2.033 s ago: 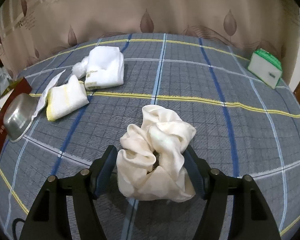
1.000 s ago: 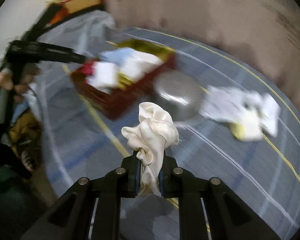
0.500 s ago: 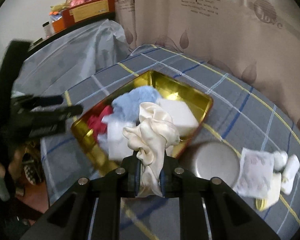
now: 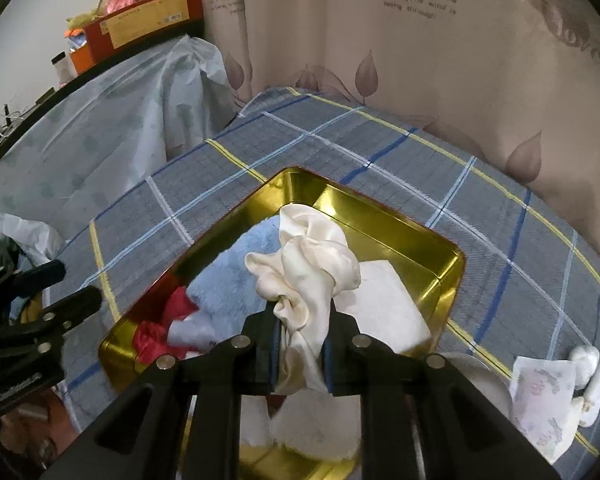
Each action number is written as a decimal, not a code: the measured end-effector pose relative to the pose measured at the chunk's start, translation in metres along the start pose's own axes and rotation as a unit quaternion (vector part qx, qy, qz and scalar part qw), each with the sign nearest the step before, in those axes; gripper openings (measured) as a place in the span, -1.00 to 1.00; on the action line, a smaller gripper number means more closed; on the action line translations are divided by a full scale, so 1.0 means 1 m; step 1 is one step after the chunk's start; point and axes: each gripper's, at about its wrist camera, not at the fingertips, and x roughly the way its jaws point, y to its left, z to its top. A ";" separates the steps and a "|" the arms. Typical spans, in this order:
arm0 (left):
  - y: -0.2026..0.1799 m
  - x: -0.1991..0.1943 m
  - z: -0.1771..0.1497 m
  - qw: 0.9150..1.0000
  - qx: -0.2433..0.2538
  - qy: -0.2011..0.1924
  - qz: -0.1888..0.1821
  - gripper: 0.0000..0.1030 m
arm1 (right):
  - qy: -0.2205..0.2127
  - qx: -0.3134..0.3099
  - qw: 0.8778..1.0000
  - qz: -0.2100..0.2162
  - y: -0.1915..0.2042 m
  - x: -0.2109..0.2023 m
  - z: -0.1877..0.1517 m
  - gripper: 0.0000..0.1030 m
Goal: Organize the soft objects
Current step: 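Carry the cream satin cloth into the gold tray and open the right gripper, then move the right gripper to the white rolled towel and grasp it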
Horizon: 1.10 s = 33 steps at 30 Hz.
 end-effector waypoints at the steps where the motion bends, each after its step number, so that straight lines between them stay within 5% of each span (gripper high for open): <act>1: 0.001 0.002 0.000 1.000 -0.003 0.002 0.000 0.15 | 0.002 0.003 1.000 0.000 0.000 0.003 0.001 -0.65; 5: 0.004 0.005 -0.002 1.000 -0.018 0.011 -0.009 0.15 | 0.005 0.008 1.000 -0.011 0.001 0.015 0.002 -0.54; 9: 0.001 0.002 -0.002 1.000 -0.011 0.000 0.001 0.15 | -0.004 -0.009 1.000 -0.013 0.010 0.012 0.000 0.17; 16: -0.002 0.001 -0.004 1.000 -0.004 -0.001 0.001 0.15 | -0.029 -0.030 0.999 -0.024 0.019 -0.016 -0.005 0.38; 28: -0.014 -0.005 -0.008 1.000 0.014 -0.009 0.004 0.15 | -0.075 -0.003 0.997 0.009 0.002 -0.088 -0.042 0.41; 33: -0.018 -0.006 -0.010 1.000 0.019 -0.011 0.002 0.15 | -0.099 0.007 0.995 -0.015 -0.020 -0.107 -0.057 0.42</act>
